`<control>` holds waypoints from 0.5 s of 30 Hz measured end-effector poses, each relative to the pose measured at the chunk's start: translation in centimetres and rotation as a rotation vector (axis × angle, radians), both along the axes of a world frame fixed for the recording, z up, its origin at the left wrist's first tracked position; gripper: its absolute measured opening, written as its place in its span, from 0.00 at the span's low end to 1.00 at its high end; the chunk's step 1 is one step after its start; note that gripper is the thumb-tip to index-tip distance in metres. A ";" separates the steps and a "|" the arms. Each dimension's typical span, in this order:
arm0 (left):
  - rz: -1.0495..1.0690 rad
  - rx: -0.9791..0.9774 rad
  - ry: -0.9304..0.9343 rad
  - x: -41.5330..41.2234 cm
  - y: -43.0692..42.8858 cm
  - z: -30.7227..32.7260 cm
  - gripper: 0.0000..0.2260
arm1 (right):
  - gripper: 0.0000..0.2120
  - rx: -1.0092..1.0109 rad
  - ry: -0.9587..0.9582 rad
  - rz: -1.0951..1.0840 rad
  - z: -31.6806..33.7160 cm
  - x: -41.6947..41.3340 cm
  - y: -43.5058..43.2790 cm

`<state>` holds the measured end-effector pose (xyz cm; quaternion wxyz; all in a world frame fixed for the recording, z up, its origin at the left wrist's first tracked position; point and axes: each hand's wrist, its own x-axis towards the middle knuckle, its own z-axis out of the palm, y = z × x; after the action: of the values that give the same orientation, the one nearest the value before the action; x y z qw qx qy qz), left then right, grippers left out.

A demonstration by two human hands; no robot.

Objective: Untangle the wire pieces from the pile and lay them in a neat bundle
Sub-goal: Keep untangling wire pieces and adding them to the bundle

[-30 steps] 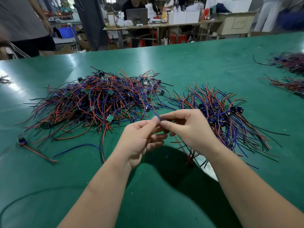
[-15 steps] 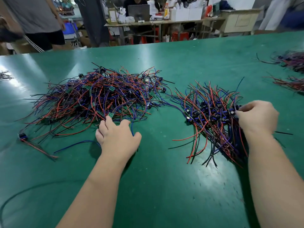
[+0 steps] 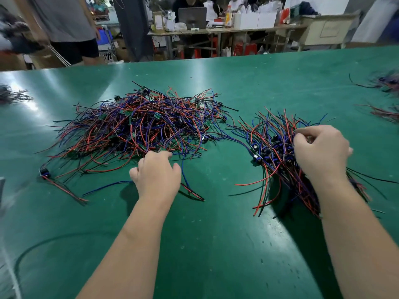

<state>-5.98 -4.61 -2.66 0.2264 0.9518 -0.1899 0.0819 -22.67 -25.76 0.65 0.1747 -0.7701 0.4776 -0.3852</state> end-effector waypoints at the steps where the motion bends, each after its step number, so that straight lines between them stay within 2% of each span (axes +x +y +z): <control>1: -0.036 -0.118 -0.040 -0.2 -0.1 0.2 0.14 | 0.11 0.006 -0.024 0.026 -0.1 0.3 0.5; 3: -0.159 -0.390 -0.136 -0.8 -0.3 0.9 0.12 | 0.09 0.131 -0.144 0.132 -0.3 1.1 1.5; 5: -0.316 -0.576 -0.235 -1.8 -0.8 1.6 0.12 | 0.07 0.458 -0.312 0.352 -0.2 1.9 2.7; 6: -0.385 -0.607 -0.276 -2.5 -1.0 1.8 0.12 | 0.06 0.657 -0.371 0.476 -0.2 2.2 3.4; 8: -0.524 -0.580 -0.334 -3.8 -1.5 1.7 0.12 | 0.17 0.990 -0.413 0.665 -0.3 2.8 4.5; 10: -0.653 -0.492 -0.345 -5.1 -2.0 1.3 0.13 | 0.26 1.155 -0.466 0.758 -0.4 3.3 5.2; 12: -0.734 -0.382 -0.378 -6.4 -2.3 0.9 0.12 | 0.26 1.225 -0.530 0.743 -0.5 3.6 5.2; 15: -0.801 -0.266 -0.460 -7.3 -2.7 0.6 0.13 | 0.20 1.199 -0.538 0.685 -0.6 3.3 4.9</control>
<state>-13.24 -7.31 -2.10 0.3122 0.7236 -0.5748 0.2202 -19.34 -20.90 0.04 0.7867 -0.5273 0.2799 -0.1573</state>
